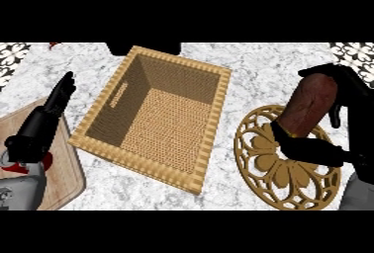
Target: Pick the sweet potato from the placemat and place it in the basket
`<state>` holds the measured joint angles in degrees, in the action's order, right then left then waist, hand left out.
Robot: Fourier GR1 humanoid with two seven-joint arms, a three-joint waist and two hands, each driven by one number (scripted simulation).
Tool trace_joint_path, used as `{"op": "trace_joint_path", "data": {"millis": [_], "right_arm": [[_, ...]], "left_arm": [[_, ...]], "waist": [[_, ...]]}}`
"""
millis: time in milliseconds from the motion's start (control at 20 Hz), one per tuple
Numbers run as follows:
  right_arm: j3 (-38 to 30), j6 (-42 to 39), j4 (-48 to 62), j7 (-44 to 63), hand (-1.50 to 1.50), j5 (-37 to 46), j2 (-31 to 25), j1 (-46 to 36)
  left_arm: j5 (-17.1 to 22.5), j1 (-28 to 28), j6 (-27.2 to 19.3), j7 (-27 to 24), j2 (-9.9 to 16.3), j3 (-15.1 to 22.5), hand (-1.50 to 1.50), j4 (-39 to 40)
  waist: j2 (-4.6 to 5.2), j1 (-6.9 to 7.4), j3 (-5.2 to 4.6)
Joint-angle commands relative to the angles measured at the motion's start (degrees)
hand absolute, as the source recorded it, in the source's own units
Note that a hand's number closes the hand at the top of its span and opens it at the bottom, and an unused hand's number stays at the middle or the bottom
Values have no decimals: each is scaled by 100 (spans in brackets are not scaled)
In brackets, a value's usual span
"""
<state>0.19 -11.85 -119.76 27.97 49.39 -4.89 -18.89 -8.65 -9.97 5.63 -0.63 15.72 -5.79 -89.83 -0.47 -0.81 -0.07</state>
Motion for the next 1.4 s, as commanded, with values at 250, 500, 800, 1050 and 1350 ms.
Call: {"op": "trace_joint_path", "data": {"millis": [250, 500, 800, 1050, 1350], "right_arm": [[86, -1414, -24, 2341, 150, -864, 477, -2874], [802, -906, 963, 3385, 150, -1022, 485, -3810], [1075, 95, 2410, 3665, 150, -1259, 488, -4614], [1136, -3, 3357, 3753, 150, -1635, 488, -5063], [1569, 43, 3861, 4247, 150, -2127, 488, -5220]], "left_arm": [[17, 133, 96, -329, 5, -49, 0, 126], [-39, -55, 76, -168, -53, 5, 0, 84], [162, -458, 277, -25, 146, -227, 0, 347], [-30, -398, 89, 188, -140, 48, 0, 72], [-105, -329, 45, 167, -122, 16, 0, 46]], "waist": [[24, 146, -7], [35, 145, -1], [61, 205, -5], [50, 171, -1], [33, 152, 1]]}}
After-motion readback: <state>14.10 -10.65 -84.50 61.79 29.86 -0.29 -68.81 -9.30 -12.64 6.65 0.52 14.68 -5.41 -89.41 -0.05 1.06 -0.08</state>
